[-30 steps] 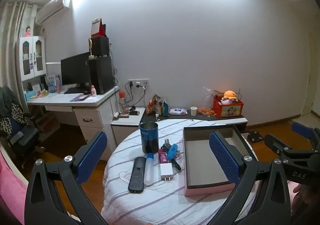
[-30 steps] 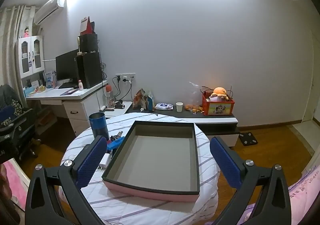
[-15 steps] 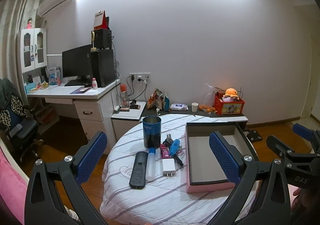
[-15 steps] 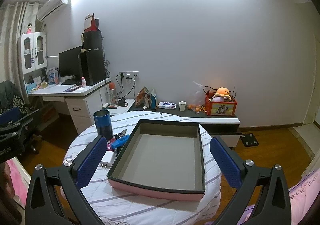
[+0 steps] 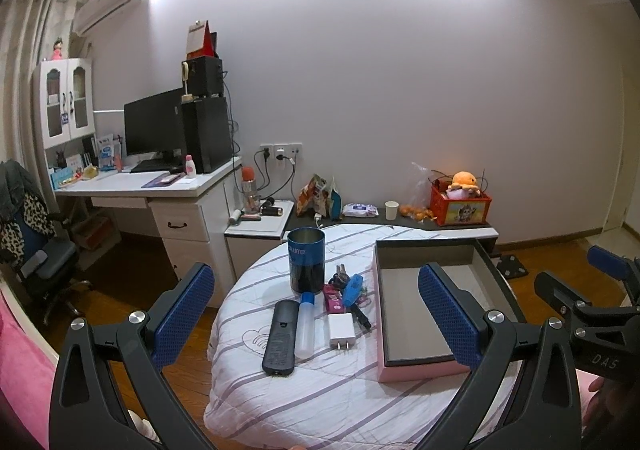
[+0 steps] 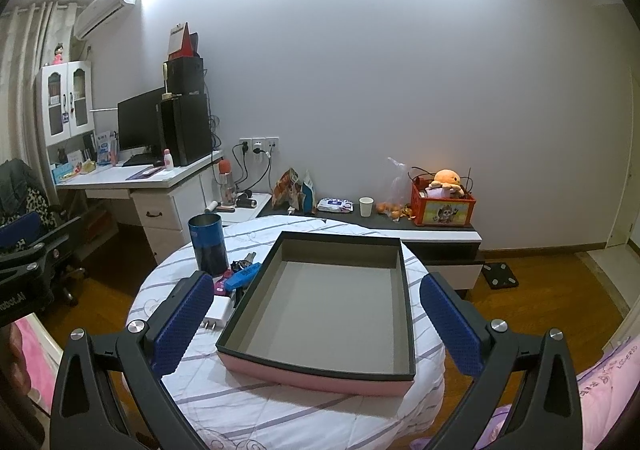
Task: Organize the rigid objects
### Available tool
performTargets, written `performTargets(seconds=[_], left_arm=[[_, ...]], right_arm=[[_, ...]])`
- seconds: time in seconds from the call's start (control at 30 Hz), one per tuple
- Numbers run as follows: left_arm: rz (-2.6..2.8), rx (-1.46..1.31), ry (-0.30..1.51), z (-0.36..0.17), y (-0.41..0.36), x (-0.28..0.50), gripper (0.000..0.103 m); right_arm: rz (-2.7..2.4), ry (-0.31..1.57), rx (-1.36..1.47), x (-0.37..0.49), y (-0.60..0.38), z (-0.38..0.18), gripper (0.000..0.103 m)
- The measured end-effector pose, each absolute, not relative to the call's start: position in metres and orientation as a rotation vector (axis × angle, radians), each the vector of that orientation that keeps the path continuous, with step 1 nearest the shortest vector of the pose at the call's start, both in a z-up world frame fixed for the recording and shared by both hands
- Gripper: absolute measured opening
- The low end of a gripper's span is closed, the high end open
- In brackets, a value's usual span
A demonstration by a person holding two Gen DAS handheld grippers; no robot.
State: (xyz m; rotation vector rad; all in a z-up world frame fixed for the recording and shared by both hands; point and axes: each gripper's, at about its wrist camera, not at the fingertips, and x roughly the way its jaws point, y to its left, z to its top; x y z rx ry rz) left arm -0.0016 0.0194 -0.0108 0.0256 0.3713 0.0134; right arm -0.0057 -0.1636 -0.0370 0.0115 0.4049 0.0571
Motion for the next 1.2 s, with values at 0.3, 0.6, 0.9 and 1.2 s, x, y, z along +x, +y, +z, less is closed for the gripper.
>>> performTargets(seconds=[0.3,0.6,0.9,1.2], left_arm=[[-0.016,0.043,0.38,-0.012,0.011,-0.001,0.103],[-0.041,0.046,0.364,-0.013,0.007,0.001,0.103],[-0.099,0.014,0.25,-0.016,0.004,-0.007,0.103],[-0.097,0.003,0.319,-0.021,0.013,0.004,0.103]], right_arm=[[0.052,0.411,0.015,-0.007,-0.165,-0.041,0.103],[0.048,0.418,0.023,-0.006,-0.17,-0.044,0.103],[0.04,0.424,0.023,-0.006,-0.173,-0.043,0.103],[0.038,0.424,0.023,-0.007,-0.173,-0.042,0.103]])
